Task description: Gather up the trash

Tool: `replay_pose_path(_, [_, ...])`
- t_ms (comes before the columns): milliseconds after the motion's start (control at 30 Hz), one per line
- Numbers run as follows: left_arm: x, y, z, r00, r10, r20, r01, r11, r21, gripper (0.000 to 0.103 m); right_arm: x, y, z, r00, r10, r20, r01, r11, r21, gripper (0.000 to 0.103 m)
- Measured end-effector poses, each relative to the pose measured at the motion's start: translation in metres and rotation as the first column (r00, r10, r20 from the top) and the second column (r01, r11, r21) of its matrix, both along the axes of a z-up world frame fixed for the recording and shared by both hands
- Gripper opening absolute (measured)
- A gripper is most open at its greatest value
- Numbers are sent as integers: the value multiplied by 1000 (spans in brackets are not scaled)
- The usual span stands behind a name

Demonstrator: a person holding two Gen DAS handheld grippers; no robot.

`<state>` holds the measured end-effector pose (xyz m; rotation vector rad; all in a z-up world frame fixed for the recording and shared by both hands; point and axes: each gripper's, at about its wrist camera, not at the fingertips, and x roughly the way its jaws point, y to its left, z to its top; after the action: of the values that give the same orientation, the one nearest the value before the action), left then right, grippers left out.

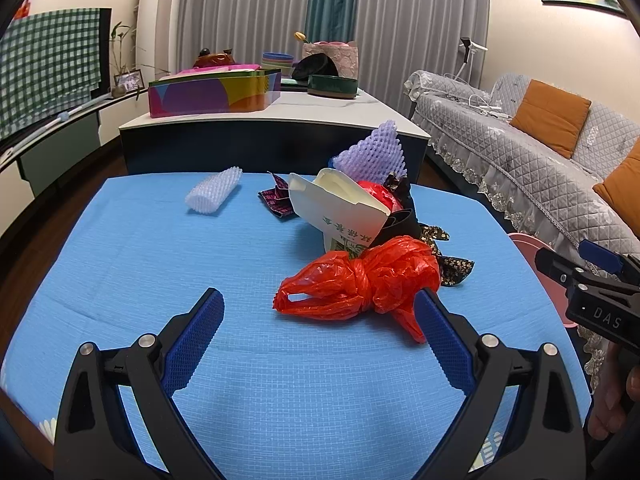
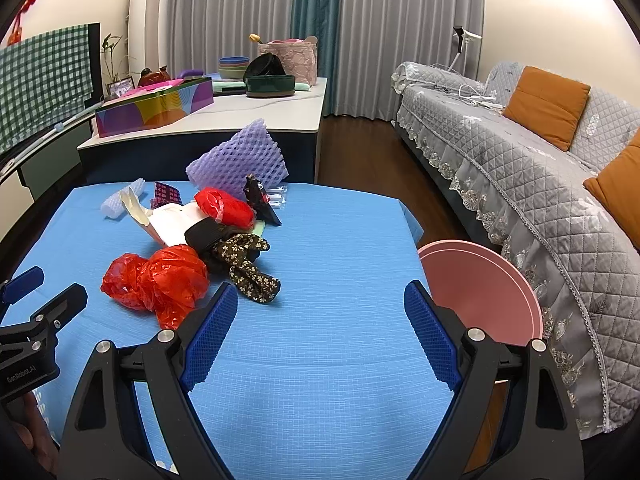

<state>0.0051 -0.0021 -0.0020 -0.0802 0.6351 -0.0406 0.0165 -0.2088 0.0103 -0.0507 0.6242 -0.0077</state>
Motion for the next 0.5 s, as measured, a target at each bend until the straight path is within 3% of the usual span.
replay_pose_path(500, [-1, 1, 3, 1000, 9, 6, -9, 1000, 5, 92, 0, 1, 0, 1000, 1, -2, -1, 1000, 4, 84])
